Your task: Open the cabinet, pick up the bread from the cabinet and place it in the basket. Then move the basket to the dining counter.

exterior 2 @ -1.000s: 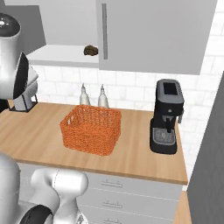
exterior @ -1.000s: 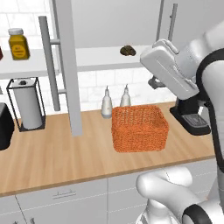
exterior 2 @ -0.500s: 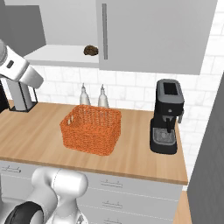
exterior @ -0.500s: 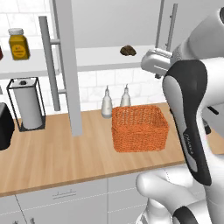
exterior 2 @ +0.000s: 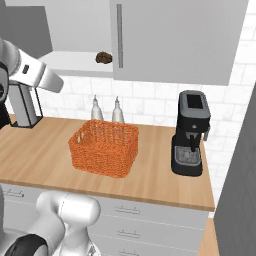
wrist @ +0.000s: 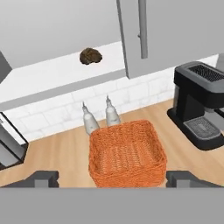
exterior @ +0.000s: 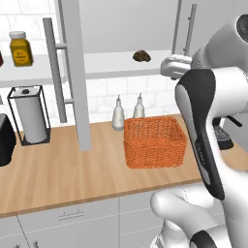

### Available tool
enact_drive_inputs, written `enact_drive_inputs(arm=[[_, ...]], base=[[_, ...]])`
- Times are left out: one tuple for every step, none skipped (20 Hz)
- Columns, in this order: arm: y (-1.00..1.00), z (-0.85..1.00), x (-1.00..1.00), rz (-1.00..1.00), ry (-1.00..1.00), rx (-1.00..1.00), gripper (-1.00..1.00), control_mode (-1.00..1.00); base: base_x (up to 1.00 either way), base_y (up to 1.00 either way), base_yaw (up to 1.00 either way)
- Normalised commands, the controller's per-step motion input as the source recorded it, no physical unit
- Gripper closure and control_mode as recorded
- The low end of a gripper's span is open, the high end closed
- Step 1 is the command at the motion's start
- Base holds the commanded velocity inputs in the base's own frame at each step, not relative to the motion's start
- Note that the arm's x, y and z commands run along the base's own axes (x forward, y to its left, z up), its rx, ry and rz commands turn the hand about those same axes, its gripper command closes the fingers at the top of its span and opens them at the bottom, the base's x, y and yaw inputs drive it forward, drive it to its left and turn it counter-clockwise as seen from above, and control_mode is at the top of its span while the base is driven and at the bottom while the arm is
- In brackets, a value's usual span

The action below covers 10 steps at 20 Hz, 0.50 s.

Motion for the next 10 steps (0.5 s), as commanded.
enact_drive_inputs(arm=[[0.0, 0.01, 0.44, 0.0, 0.0, -0.1, -1.0, -1.0], [0.0, 0.02, 0.34, 0.0, 0.0, 0.0, -1.0, -1.0], [0.0, 0.15, 0.45, 0.01, 0.02, 0.0, -1.0, -1.0], [0.0, 0.09, 0.54, 0.01, 0.0, 0.0, -1.0, -1.0], [0.0, 0.13, 0.49, 0.0, 0.0, 0.0, -1.0, -1.0], [0.03, 0.02, 0.46, 0.0, 0.0, -0.03, -1.0, -1.0], [0.03, 0.0, 0.51, 0.0, 0.0, -0.06, -1.0, -1.0], [0.0, 0.0, 0.57, 0.02, -0.01, -0.08, -1.0, -1.0], [0.0, 0.0, 0.57, 0.02, -0.02, -0.07, -1.0, -1.0], [0.0, 0.0, 0.57, 0.0, -0.01, -0.07, -1.0, -1.0]], base=[[0.0, 0.0, 0.0], [0.0, 0.0, 0.0], [0.0, 0.0, 0.0], [0.0, 0.0, 0.0], [0.0, 0.0, 0.0], [0.0, 0.0, 0.0], [0.0, 0.0, 0.0], [0.0, 0.0, 0.0], [0.0, 0.0, 0.0], [0.0, 0.0, 0.0]])
